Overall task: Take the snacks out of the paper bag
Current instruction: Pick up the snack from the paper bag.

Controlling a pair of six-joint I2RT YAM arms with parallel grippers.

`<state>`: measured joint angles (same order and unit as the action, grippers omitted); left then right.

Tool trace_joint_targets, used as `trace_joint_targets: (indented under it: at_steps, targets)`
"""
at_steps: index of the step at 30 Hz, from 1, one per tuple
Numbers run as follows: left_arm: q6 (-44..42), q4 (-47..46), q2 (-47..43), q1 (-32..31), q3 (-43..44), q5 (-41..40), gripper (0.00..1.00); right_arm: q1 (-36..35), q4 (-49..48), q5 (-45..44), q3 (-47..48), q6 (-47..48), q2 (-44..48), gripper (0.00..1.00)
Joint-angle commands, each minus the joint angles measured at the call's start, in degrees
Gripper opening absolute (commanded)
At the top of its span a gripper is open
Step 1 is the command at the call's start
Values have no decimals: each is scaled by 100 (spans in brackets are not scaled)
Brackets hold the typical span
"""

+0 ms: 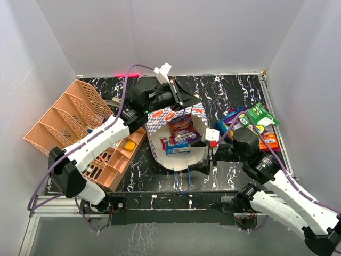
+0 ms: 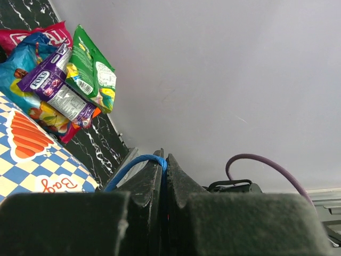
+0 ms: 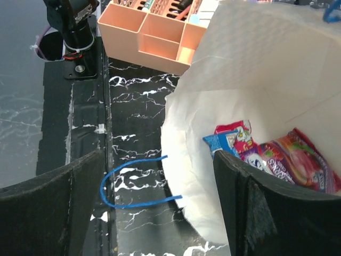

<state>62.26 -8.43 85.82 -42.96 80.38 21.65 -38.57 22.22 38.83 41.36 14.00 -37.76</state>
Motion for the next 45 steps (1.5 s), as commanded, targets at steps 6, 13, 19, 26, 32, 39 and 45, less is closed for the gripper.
trace_joint_targets:
  at_steps: [6,13,19,26,32,39,45]
  targets:
    - [106,-300,-289,24,-231,124,0,-918,-1315,-162,-673,1561,-151,78]
    - [174,-416,-304,23,-296,296,0,-2016,-1579,-2294,-786,2607,-1012,90]
    - [239,-608,-423,24,-464,344,0,-2102,-2074,-4097,-1020,3184,-1901,93]
    - [441,-1026,-482,24,-734,467,0,-2102,-3003,-4630,-1241,3305,-2568,80]
    - [505,-1061,-567,24,-802,469,0,-2049,-3777,-4993,-1357,3572,-3307,77]
    - [496,-945,-652,24,-820,413,0,-1841,-4610,-4791,-1271,3700,-4125,77]
    - [457,-792,-684,24,-764,354,0,-1783,-4724,-4678,-1167,3712,-4583,73]
